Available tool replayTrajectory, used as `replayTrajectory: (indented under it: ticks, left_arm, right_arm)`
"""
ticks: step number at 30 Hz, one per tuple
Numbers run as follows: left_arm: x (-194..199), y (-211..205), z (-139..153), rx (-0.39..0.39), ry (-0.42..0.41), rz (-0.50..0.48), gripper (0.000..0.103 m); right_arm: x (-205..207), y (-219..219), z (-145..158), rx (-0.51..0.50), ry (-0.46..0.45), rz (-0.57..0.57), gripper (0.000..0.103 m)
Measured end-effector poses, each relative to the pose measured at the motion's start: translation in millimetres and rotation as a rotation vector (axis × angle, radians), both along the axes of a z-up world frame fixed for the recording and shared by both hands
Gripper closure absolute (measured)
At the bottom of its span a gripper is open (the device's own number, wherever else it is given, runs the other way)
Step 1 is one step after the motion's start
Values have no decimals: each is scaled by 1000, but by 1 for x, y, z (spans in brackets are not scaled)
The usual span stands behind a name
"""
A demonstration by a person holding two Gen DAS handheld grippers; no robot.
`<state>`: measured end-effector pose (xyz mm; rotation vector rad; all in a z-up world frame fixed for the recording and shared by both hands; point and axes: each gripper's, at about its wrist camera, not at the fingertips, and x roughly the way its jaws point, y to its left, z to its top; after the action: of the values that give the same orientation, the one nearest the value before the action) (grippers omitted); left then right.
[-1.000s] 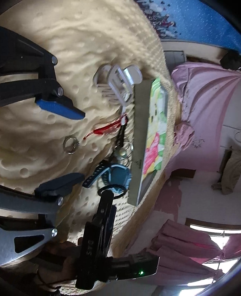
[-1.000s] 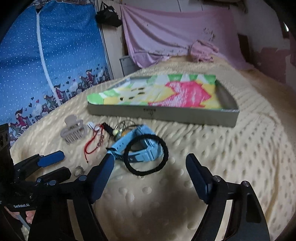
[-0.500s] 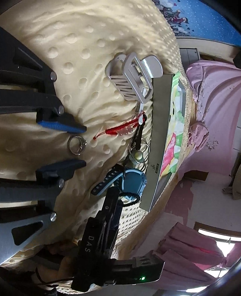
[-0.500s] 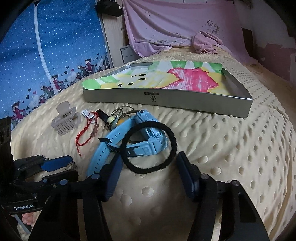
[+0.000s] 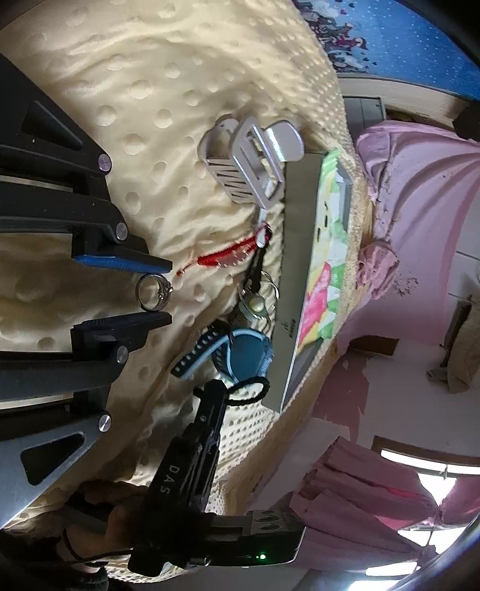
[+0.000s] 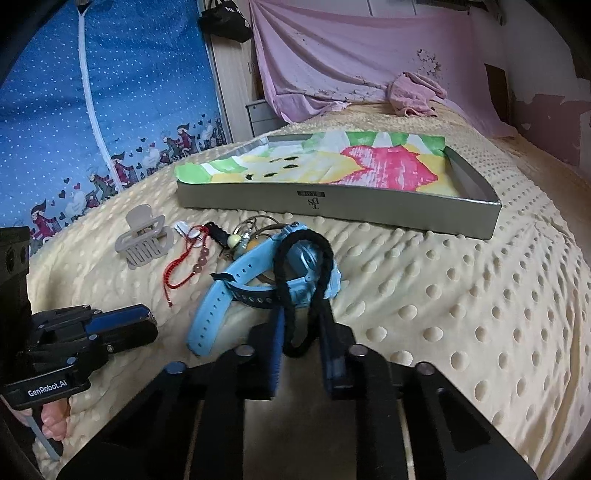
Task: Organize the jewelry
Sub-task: 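Carry the ring into the tray and open the left tool while the right drops the hair tie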
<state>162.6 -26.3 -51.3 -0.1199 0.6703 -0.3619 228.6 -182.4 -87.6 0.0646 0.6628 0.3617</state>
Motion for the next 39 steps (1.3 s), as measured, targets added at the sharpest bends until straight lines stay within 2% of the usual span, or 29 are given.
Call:
replayTrajectory:
  ticks: [8,12,17,21,26,31,34,36,39]
  left_arm:
    - [-12,-4,13,-4,-87,-33,83]
    - [-6,-4,23,-20,-98,-22,83]
    - [25,-6,50,-37,-124,0,83]
    - [69,-3,73,-30,-142,60,83]
    - [130,7,75,-5,-33,100,83]
    - [185,22,52,-41,143,132,83]
    - [202,30,38,-84,215,154,83]
    - [205,32,34,-103,229,161,83]
    - [206,32,34,-89,222,157,83]
  right_arm:
    - [-17,0,10,3,-66,17,95]
    - [-22,-1,20,2,-105,12,96]
    - [-13,0,39,-10,-142,18,96]
    - [14,-1,61,-6,-178,15,96]
    - [74,7,72,33,-127,30,96]
    - [121,20,58,33,-17,39,96]
    - [138,22,45,37,55,18,95]
    - [145,25,38,14,85,4,95]
    - [150,29,34,-14,107,8,95]
